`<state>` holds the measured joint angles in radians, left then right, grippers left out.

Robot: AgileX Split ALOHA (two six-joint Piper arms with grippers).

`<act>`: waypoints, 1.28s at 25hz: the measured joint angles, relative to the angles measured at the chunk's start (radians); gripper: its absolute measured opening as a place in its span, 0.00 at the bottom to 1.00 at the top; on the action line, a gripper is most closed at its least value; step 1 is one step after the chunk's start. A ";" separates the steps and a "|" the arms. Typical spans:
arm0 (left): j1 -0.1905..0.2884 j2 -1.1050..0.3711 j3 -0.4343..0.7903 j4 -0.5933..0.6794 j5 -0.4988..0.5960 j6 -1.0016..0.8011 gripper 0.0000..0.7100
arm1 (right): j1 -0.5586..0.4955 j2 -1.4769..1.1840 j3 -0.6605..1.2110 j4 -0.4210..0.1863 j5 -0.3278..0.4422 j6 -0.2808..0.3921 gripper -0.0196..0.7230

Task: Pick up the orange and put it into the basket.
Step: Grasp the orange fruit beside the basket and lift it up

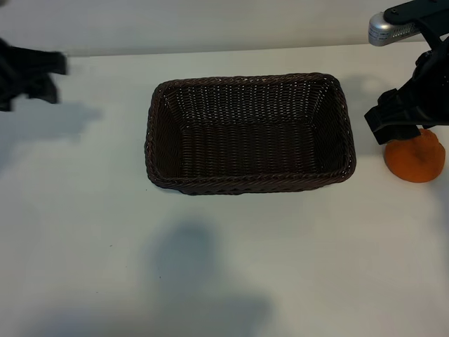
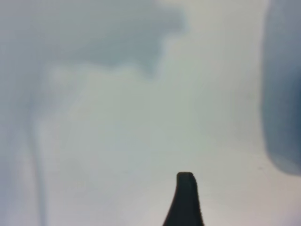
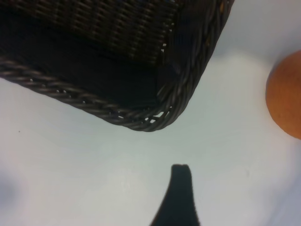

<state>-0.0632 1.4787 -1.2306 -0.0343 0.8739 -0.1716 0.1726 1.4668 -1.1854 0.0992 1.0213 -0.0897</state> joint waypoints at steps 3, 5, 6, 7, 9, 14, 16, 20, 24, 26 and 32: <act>0.093 -0.054 -0.001 0.004 0.037 0.049 0.84 | 0.000 0.000 0.000 0.000 0.000 0.000 0.83; 0.156 -0.090 -0.001 0.004 0.064 0.085 0.84 | 0.000 0.000 0.000 0.000 0.000 0.000 0.83; 0.181 -0.105 -0.002 0.004 0.075 0.096 0.84 | 0.000 0.000 0.000 0.000 0.000 0.000 0.83; 0.209 -0.125 -0.002 0.007 0.082 0.102 0.84 | 0.000 0.000 0.000 0.000 0.000 0.000 0.83; 0.249 -0.153 -0.002 0.008 0.086 0.106 0.84 | 0.000 0.000 0.000 0.000 0.000 0.000 0.83; 0.260 -0.224 -0.002 0.034 0.109 0.110 0.84 | 0.000 0.000 0.000 0.000 0.000 0.000 0.83; 0.260 -0.259 -0.002 0.034 0.113 0.112 0.84 | 0.000 0.000 0.000 0.000 0.000 0.000 0.83; 0.260 -0.359 -0.002 0.034 0.120 0.119 0.84 | 0.000 0.000 0.000 0.000 0.000 0.000 0.83; 0.239 -0.496 -0.002 0.023 0.134 0.151 0.84 | 0.000 0.000 0.000 0.000 0.000 0.000 0.83; 0.207 -0.577 -0.002 0.018 0.144 0.178 0.84 | 0.000 0.000 0.000 0.000 0.000 0.000 0.83; 0.141 -0.790 -0.006 0.010 0.203 0.244 0.84 | 0.000 0.000 0.000 0.000 -0.003 0.000 0.83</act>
<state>0.0781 0.6887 -1.2371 -0.0240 1.0774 0.0727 0.1726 1.4668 -1.1854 0.0992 1.0181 -0.0897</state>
